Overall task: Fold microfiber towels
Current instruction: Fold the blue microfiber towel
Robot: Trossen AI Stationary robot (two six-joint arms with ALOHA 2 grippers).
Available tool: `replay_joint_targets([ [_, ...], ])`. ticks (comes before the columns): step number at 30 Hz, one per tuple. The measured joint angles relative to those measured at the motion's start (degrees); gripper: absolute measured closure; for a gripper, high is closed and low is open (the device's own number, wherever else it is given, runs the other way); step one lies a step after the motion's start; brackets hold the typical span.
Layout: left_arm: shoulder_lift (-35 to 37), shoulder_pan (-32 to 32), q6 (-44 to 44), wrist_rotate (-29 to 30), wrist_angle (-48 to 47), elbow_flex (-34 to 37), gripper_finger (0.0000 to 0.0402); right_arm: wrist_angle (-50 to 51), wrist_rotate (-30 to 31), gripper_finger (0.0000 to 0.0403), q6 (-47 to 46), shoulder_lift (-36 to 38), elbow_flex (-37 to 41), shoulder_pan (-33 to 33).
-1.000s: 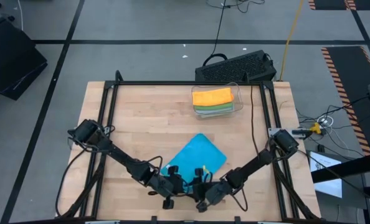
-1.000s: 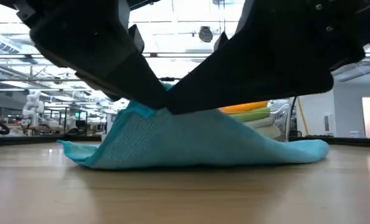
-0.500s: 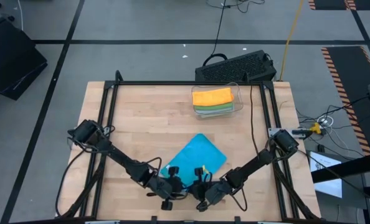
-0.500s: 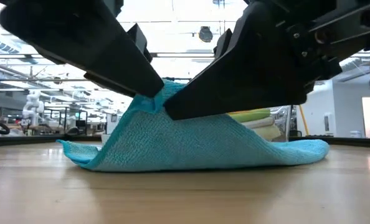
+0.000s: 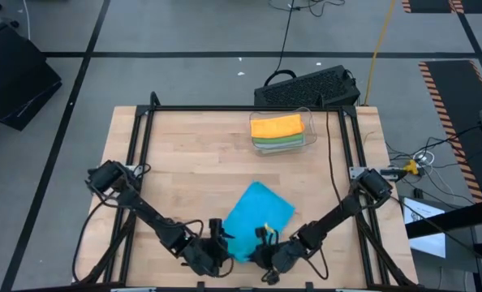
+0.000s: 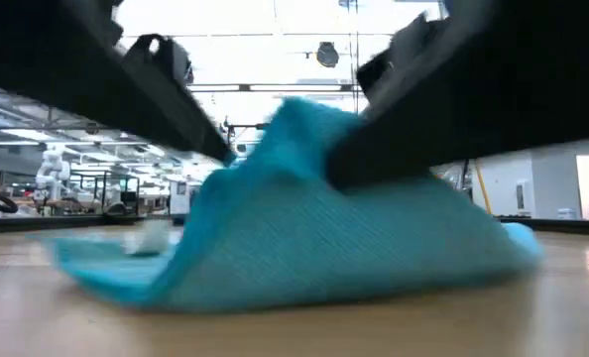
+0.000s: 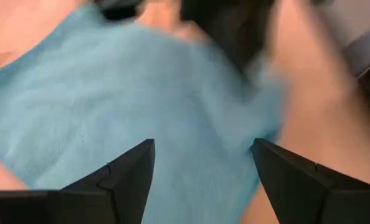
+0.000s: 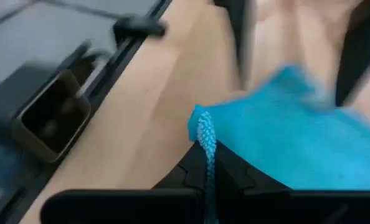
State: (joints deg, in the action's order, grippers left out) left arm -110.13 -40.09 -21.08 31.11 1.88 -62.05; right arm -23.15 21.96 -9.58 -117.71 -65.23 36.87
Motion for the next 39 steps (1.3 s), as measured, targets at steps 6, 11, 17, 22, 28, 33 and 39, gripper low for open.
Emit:
replay_joint_targets([
  [6, 0.4, -0.3, -0.9, -1.0, 0.1, -0.1, 0.0128, 1.0, 1.5, 0.0395, -0.9, 0.1, 0.0, -0.3],
  [11, 0.5, -1.8, 0.6, 1.2, -2.3, -0.1, 0.0128, 4.0, 1.9, 0.0399, -1.8, 0.4, 0.0, 0.3],
  [17, 0.5, -4.2, -2.0, -0.6, -7.1, -0.1, 0.0128, 7.8, 1.8, 0.0401, -3.6, 2.3, 0.0, 1.2],
  [22, 0.1, -6.0, -3.5, 1.7, -11.2, -0.1, 0.0128, 7.1, 1.8, 0.0401, -3.3, 2.3, 0.0, 1.7],
  [28, -3.6, -6.6, -2.1, 2.5, -10.1, -0.2, 0.0128, 7.1, 1.8, 0.0402, -3.3, 2.3, 0.0, 2.3],
  [33, -4.5, -7.0, -0.6, 5.4, -10.2, -0.3, 0.0161, 7.2, 1.8, 0.0402, -3.4, 2.3, 0.0, 2.3],
  [39, -4.5, -5.6, 2.7, 6.2, -12.9, -0.4, 0.0247, 7.5, 1.8, 0.0402, -2.8, 3.9, 0.0, 2.4],
])
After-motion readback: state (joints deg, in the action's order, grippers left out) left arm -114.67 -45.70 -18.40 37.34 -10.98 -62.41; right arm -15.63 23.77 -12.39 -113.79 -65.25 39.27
